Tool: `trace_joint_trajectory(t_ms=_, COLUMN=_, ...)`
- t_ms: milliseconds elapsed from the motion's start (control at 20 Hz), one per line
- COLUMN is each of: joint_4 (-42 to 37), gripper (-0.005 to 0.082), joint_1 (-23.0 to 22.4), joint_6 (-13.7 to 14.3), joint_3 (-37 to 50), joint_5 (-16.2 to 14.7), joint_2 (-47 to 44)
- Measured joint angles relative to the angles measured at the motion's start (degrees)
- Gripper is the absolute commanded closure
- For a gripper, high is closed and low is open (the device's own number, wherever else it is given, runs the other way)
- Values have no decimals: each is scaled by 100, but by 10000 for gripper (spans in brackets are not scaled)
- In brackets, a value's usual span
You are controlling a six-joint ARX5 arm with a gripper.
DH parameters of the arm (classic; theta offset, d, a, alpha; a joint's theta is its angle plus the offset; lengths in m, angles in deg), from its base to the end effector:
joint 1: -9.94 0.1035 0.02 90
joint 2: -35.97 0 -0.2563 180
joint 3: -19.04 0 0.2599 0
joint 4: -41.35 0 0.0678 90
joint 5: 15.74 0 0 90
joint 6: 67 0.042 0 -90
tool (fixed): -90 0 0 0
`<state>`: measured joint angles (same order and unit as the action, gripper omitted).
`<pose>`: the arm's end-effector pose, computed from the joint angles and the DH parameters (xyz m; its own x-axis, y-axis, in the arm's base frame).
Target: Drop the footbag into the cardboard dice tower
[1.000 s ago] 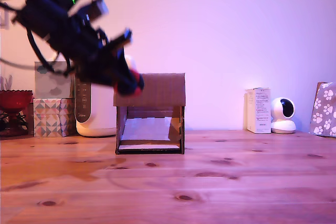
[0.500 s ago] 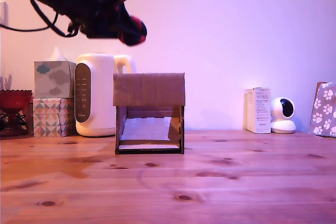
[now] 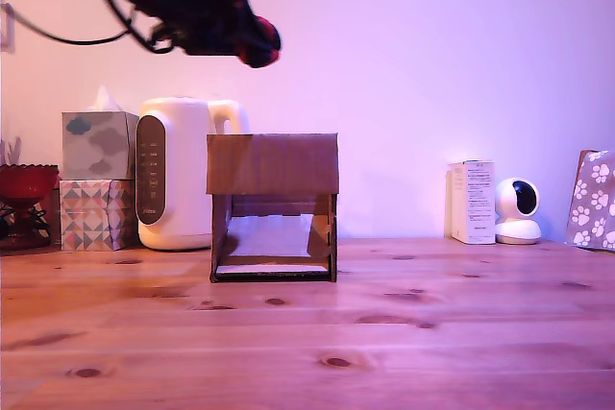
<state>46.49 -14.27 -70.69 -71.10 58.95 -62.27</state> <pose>0.3780 -0.1821 0.2957 0.7480 -0.6258 -0.2209 0.6152 0.7787 -0.1230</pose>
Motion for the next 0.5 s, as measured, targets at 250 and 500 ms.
trace_joint_trajectory(t_ms=250, joint_4=905, gripper=674, joint_1=144, joint_6=28, joint_3=-997, joint_5=4, joint_2=-1003)
trace_joint_trajectory(t_ms=500, joint_4=1257, gripper=589, joint_1=308, joint_6=42, joint_3=-1108, joint_5=15, joint_2=-1287)
